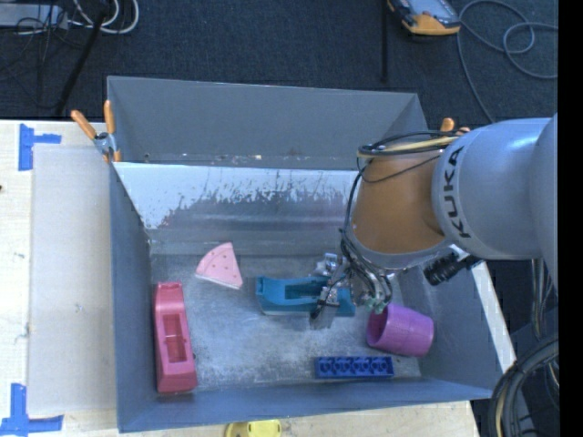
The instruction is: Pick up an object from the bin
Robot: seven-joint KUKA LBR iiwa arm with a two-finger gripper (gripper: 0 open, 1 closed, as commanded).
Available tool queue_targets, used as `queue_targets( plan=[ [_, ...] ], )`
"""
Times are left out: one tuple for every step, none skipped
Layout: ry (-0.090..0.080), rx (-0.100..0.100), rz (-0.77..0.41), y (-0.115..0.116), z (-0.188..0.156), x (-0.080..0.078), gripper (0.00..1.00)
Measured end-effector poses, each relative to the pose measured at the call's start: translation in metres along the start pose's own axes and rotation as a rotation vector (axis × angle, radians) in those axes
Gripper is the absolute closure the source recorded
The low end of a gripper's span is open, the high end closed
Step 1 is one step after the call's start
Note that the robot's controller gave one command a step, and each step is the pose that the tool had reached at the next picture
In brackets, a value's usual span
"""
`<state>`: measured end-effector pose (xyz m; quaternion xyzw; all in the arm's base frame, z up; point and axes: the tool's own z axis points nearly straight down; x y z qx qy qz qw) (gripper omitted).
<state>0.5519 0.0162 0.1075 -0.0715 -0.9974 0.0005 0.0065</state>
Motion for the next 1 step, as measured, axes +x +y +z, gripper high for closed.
queue_targets(
  plan=[
    [-0.006,-0.001,0.000,0.0001,-0.0178,-0.0013,1.00]
  ],
)
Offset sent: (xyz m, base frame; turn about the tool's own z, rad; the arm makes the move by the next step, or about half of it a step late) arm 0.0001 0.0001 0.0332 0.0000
